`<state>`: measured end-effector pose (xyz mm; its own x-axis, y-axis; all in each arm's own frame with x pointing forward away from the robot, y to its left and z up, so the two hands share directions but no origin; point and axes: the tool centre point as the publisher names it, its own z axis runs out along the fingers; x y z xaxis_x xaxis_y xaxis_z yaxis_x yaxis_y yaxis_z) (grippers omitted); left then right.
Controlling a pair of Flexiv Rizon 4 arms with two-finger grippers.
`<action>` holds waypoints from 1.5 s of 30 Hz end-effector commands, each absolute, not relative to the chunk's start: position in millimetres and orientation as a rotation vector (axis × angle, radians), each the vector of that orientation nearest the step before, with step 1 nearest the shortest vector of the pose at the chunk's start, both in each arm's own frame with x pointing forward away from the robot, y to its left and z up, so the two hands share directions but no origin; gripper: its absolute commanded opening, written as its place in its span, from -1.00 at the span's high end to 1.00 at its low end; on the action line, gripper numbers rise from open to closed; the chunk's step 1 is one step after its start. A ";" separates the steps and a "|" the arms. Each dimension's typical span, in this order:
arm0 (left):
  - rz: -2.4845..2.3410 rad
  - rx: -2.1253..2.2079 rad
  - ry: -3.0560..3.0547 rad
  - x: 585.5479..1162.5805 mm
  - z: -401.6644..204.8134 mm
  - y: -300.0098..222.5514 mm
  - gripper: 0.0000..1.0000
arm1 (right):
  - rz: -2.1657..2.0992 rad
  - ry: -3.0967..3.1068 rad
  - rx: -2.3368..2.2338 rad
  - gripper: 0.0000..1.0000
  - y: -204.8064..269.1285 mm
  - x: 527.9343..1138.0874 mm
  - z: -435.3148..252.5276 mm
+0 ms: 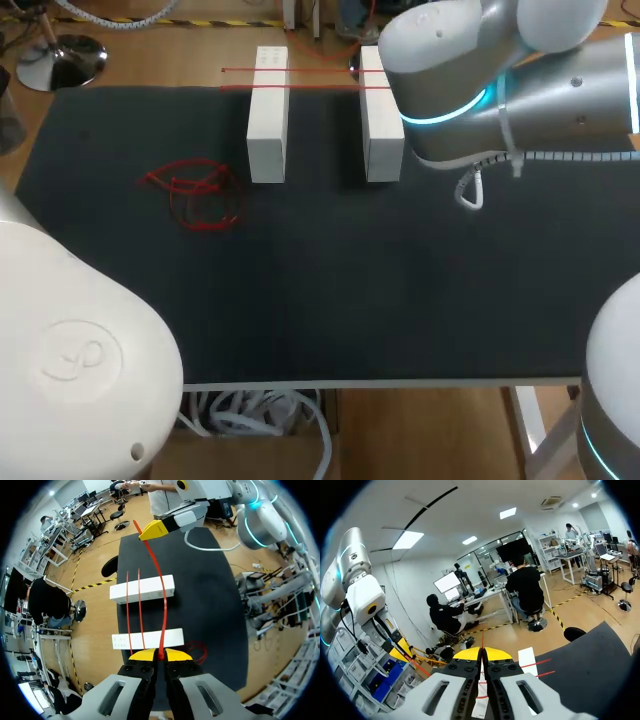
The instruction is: Grab the tape and strap the tape.
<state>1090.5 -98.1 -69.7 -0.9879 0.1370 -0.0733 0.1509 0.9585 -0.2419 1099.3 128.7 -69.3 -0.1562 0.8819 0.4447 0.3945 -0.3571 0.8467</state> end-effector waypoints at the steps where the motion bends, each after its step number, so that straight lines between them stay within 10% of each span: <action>1: -0.378 0.223 3.058 1091.0 -68.4 -98.4 1.00 | 1.394 1.482 1.561 1.00 131.9 1097.9 -64.4; 45: -0.378 0.223 3.058 1091.0 -68.4 -98.4 1.00 | 0.606 1.693 0.670 1.00 167.3 1087.3 -49.3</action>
